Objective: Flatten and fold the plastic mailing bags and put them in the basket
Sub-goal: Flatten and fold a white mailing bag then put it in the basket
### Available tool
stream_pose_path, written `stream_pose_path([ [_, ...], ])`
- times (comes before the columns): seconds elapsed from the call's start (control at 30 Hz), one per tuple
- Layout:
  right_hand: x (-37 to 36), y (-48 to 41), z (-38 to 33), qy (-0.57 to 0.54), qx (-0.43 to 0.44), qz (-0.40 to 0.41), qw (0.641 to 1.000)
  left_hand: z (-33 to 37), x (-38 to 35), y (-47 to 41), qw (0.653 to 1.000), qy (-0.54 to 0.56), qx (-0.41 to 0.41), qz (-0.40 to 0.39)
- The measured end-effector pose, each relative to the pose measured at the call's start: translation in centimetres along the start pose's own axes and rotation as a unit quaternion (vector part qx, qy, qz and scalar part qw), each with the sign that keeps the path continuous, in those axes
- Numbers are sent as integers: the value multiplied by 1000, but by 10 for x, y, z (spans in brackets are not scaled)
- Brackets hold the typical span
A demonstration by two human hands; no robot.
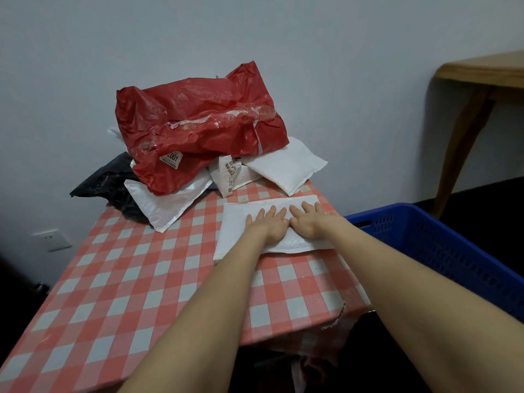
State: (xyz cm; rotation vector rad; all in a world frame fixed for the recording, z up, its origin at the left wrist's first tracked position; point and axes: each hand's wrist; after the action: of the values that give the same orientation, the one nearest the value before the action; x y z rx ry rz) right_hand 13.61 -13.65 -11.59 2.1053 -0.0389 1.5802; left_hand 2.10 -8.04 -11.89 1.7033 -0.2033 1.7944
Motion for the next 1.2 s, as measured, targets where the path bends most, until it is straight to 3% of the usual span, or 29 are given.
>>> stream_pose_path([
  [0.33,4,-2,-2,20,-18,-5,1000,-7,4,2,998,45,-42,13],
  [0.53,12,3,-31,42,40,87,995,-33,11,16,991,37,-19,130],
  [0.67,5,0,-51,55,64,80,993,-47,13,22,992,21,17,123],
  [0.87,-6,-7,-62,71,59,35,995,-57,3,27,999,3,43,33],
  [1.2,-7,-14,-65,83,42,12,996,-59,2,26,998,-12,57,2],
])
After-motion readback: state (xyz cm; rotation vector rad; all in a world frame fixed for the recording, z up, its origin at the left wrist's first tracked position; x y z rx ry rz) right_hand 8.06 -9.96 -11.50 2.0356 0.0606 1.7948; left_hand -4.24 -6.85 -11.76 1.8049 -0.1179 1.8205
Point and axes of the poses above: each hand's wrist, its own y-axis away from the middle knuckle, its own x-axis out of the back of the hand, z = x × y
